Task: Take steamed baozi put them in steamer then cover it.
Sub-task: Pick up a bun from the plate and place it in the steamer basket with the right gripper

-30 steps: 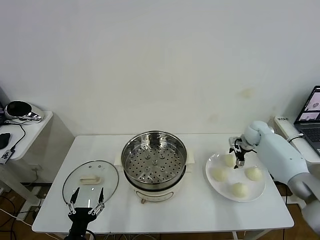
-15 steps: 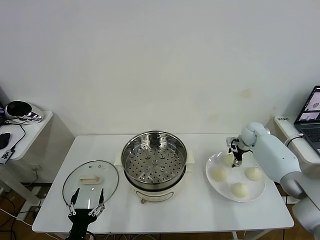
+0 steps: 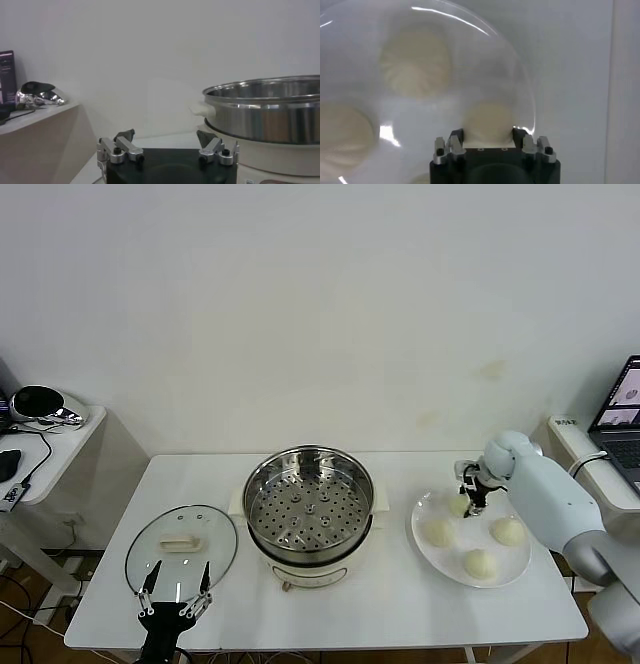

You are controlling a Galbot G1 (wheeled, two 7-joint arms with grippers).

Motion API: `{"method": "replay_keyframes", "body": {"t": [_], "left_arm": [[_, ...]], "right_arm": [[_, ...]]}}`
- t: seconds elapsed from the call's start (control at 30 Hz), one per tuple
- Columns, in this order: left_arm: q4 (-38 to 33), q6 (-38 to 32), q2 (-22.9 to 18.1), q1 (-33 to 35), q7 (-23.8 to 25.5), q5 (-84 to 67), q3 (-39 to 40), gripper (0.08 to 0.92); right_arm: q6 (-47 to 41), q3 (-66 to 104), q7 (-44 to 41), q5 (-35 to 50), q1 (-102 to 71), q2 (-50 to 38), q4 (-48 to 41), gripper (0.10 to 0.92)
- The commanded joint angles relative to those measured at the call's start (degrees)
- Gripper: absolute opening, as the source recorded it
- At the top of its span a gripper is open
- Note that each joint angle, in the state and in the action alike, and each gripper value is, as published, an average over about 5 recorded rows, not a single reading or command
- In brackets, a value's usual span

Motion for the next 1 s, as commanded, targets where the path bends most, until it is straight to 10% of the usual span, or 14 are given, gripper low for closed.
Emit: {"method": "replay_keyframes", "body": {"t": [0.03,0.5,1.0], "left_arm": [[-0.5,0.07,0.04,0.26,0.02,0.03,0.04,0.823],[-1.05,0.0,0.92,0.45,0.15,-0.08,0.69,0.823],[-1.07,-0.41,1.06,0.87,0.12,-0.33,-0.72,0.823]], "right_arm": [[-0.77,-2.82,-0.76,5.58,1.29,-4.5,7.51,0.579],[-7.28,-27.43,-4.68,34.54,30.87,-20.58,34.77,0.598],[1.59,-43.39,-2.09,44.45,43.81,2.0,33.03,0.609]]}}
